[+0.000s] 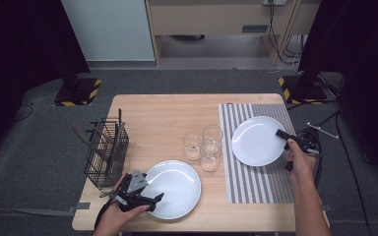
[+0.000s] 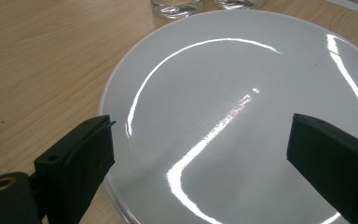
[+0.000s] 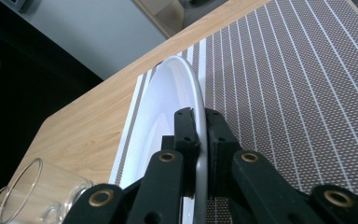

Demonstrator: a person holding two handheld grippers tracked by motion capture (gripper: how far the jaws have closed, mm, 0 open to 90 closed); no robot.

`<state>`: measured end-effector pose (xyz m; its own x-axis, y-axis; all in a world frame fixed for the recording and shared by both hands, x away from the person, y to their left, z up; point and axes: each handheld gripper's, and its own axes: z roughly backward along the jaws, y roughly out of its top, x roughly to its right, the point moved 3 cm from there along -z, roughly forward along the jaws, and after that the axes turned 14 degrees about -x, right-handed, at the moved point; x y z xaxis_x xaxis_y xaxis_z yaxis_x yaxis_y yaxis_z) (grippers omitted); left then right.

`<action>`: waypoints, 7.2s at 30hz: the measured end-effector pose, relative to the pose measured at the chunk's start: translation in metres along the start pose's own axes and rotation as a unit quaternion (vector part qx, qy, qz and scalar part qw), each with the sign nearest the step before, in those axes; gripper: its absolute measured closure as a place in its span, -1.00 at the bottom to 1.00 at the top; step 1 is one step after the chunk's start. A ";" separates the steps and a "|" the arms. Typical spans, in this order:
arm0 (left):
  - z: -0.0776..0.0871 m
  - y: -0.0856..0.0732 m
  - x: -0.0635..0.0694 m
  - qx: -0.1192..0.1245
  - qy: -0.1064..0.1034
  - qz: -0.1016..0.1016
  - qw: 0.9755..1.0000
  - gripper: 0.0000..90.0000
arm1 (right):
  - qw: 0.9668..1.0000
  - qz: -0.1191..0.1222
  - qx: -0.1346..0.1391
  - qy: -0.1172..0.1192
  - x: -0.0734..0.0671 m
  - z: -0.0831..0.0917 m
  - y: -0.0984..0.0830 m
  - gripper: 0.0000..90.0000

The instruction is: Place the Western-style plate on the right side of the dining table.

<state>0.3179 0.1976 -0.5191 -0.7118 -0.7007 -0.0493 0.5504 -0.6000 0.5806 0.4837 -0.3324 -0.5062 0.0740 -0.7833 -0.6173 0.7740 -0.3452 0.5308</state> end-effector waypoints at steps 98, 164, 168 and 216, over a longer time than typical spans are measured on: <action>-0.001 0.001 0.003 -0.004 0.001 -0.010 1.000 -0.84 | 0.993 0.079 -0.031 -0.076 0.034 -0.003 -0.019 0.64; -0.002 0.001 0.003 -0.006 0.005 -0.014 1.000 -0.83 | 0.982 0.113 -0.048 -0.144 0.041 -0.014 -0.030 0.47; -0.002 0.001 0.004 -0.006 0.005 -0.015 1.000 -0.83 | 0.982 0.113 -0.049 -0.144 0.040 -0.013 -0.030 0.47; 0.000 0.001 0.003 -0.004 0.007 -0.013 1.000 -0.83 | 0.979 0.128 -0.029 -0.154 0.029 -0.009 -0.023 -0.02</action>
<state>0.3162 0.1950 -0.5191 -0.7199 -0.6900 -0.0755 0.5354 -0.6213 0.5721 0.4736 -0.3421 -0.5416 0.0831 -0.9624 -0.2586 0.7900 -0.0946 0.6058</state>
